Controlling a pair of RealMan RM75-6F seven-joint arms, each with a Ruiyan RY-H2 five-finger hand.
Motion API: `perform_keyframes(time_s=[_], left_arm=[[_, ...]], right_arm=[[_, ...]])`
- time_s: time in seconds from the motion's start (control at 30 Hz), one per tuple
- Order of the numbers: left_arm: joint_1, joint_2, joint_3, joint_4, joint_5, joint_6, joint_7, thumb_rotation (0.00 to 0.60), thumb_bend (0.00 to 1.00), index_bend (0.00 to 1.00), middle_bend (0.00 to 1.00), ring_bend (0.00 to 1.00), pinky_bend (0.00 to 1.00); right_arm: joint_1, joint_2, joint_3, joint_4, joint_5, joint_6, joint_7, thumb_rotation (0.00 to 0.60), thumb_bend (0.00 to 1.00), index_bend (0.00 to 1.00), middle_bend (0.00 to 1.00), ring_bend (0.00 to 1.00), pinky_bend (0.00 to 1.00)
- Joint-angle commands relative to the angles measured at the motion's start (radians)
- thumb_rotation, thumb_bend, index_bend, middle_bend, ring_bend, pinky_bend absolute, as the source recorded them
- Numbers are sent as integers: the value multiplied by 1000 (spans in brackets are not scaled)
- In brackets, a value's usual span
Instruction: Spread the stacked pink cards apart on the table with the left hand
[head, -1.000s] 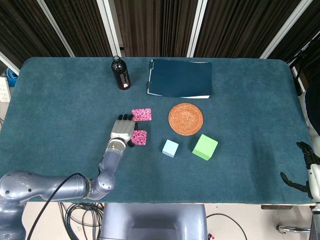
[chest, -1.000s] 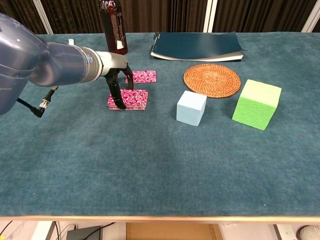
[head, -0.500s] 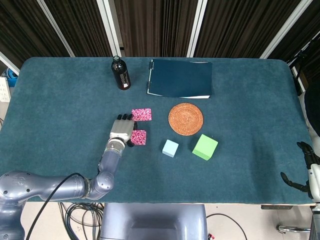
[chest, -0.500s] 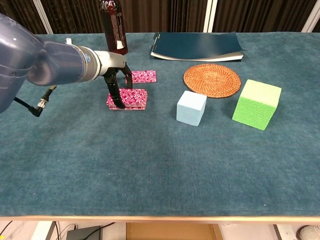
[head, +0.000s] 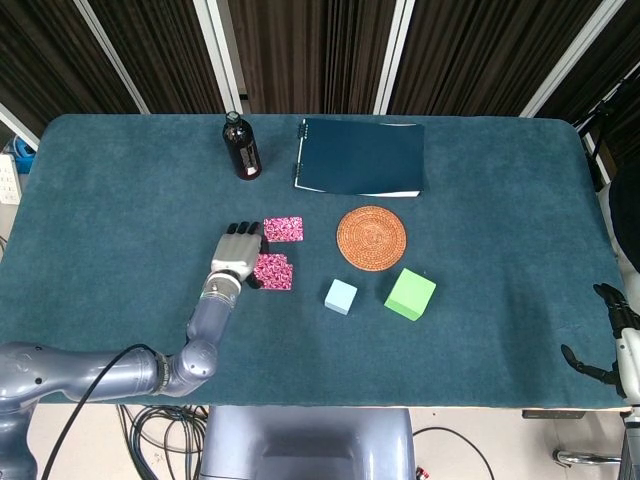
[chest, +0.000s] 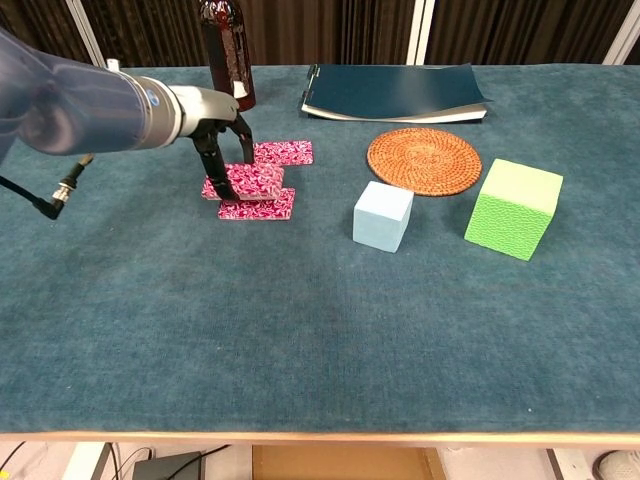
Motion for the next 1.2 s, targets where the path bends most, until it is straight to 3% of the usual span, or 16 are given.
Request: perform_keyframes(time_s=[0.03, 0.23, 0.67, 1.2], left_arm=[[19, 27, -3, 8, 6, -39, -30, 600, 249, 480, 142, 15, 0], [48, 76, 8, 58, 57, -141, -88, 600, 250, 482, 142, 14, 0], [62, 83, 41, 224, 100, -303, -193, 600, 250, 480, 141, 14, 0], [57, 88, 101, 265, 141, -352, -262, 600, 249, 467, 135, 11, 0]], right_arm=[[0, 1, 0, -1, 2, -1, 2, 600, 253, 78, 51, 130, 177], [1, 1, 0, -7, 5, -5, -5, 600, 253, 78, 52, 130, 177], [2, 2, 0, -22, 16, -10, -22, 600, 253, 78, 52, 130, 177], [1, 4, 2, -28, 23, -13, -22, 600, 253, 78, 52, 130, 178]])
